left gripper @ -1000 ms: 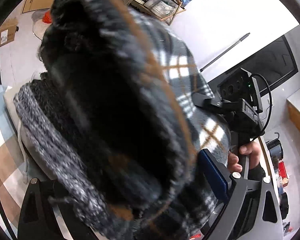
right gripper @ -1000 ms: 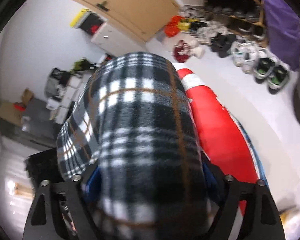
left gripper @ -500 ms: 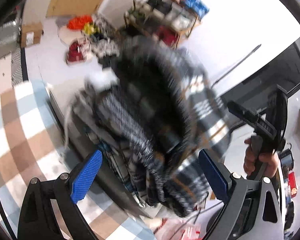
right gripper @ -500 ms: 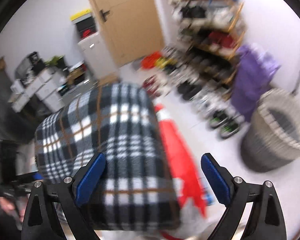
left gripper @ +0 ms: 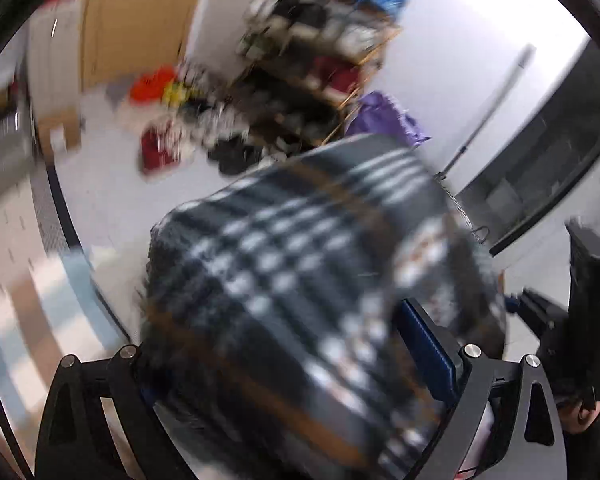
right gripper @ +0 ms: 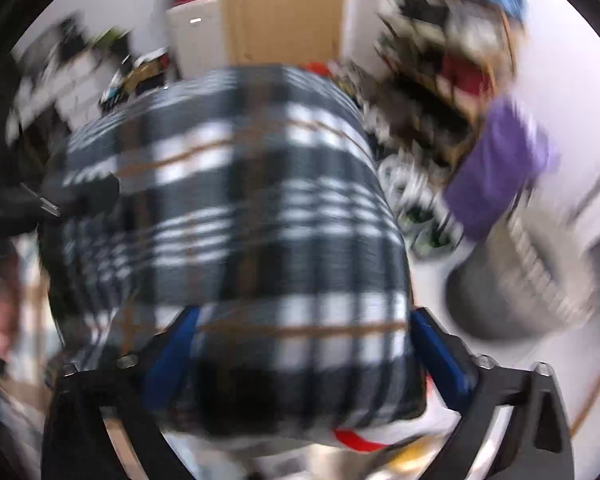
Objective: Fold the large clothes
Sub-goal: 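Carry the bundle to the grey ottoman and place it on the clothes stack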
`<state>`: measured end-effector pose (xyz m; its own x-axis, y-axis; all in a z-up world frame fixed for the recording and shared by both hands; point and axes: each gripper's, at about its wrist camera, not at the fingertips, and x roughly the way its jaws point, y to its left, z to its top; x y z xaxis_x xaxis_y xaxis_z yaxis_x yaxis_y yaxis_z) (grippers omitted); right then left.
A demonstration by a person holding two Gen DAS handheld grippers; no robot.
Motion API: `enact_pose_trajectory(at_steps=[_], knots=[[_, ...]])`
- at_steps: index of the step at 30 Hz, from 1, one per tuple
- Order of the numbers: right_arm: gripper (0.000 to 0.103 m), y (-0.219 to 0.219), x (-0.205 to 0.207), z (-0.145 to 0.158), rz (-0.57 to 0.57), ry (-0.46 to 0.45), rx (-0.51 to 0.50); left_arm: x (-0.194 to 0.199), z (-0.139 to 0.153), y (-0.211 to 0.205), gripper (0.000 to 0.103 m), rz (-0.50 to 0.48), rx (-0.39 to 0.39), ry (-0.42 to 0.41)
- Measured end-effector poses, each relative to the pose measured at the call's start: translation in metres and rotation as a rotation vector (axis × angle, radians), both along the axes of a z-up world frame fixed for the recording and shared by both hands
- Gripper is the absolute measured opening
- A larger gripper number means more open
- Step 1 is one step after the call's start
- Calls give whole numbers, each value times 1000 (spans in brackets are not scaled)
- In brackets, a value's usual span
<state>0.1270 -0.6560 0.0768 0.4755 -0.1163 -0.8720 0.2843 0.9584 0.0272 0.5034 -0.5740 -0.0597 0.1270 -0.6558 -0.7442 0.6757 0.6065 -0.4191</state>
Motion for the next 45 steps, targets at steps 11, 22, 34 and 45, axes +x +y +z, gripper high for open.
enact_pose_trajectory(at_steps=[11, 22, 34, 45], knots=[[103, -15, -10, -26, 29, -91, 125, 2, 25, -3, 94, -27, 25, 19], [103, 24, -75, 39, -106, -374, -54, -79, 90, 61, 94, -23, -90, -178], [103, 107, -164, 50, -136, -630, -131, -167, 77, 131, 95, 87, -84, -424], [103, 192, -283, 19, -170, -790, -250, -293, 36, 205, 96, 305, -54, -693]])
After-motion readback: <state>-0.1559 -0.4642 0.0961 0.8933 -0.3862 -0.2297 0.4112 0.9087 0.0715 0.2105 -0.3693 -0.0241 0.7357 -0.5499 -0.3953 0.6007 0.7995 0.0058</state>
